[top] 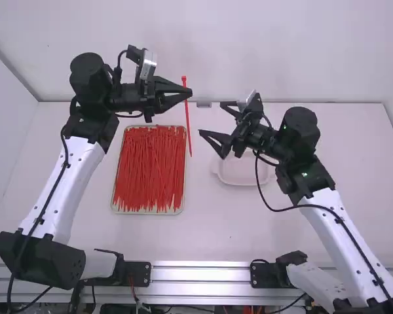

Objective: Fasten the cable tie

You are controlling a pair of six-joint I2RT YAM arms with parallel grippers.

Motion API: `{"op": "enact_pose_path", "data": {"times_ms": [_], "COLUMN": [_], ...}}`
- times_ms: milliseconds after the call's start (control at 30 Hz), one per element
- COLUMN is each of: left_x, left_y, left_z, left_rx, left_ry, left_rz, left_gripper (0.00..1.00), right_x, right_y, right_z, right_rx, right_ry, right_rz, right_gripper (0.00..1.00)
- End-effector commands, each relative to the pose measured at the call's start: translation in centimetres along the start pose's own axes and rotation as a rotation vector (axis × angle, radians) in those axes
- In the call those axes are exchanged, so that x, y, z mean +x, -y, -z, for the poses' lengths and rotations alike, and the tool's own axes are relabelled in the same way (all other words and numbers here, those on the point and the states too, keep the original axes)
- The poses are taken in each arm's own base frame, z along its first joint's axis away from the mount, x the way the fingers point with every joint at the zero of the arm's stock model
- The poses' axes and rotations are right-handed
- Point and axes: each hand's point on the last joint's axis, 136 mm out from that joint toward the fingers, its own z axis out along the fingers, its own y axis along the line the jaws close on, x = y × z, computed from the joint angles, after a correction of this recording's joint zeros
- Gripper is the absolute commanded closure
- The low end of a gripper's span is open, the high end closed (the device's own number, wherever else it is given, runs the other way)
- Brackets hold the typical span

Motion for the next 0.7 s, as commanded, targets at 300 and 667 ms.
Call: {"op": "enact_pose_path", "data": {"times_ms": [300, 667], "left_x": [-1.0, -1.1], "left_y": [1.2, 1.2], "left_z": [-0.2, -0.2], "left_rx": [0.046, 0.047], "left_ry": [0.009, 0.012], "left_rz": [0.016, 0.006], "left_gripper": [0.98, 0.98], "right_x": [-0.2, 0.7], "right_y": [-1.8, -2.1], "right_z": [-1.3, -3.0], "right_rx": [-0.350, -0.468], "right_ry": [0.046, 0.060], "right_rz": [-0.004, -0.040], "right_gripper": [0.01, 0.07]}}
